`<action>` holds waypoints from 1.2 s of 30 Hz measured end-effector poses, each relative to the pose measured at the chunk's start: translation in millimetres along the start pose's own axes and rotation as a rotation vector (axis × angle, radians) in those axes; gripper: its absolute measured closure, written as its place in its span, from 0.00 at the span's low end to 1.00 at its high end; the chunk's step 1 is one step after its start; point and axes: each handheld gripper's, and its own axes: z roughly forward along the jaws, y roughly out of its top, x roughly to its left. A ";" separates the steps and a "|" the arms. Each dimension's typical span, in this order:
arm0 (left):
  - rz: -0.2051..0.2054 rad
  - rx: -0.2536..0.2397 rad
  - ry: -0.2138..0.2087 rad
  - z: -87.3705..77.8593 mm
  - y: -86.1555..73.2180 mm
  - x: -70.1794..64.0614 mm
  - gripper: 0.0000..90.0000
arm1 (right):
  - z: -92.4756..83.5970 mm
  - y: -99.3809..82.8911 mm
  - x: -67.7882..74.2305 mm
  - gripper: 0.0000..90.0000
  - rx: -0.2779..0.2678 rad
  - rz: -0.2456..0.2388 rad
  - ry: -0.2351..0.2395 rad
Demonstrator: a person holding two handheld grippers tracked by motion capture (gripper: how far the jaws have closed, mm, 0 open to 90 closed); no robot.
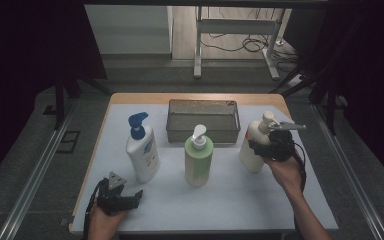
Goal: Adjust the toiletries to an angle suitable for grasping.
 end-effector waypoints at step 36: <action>-0.004 -0.003 -0.001 0.3 0.1 -0.1 0.13 | -34.9 26.2 15.7 0.41 0.043 -0.098 0.078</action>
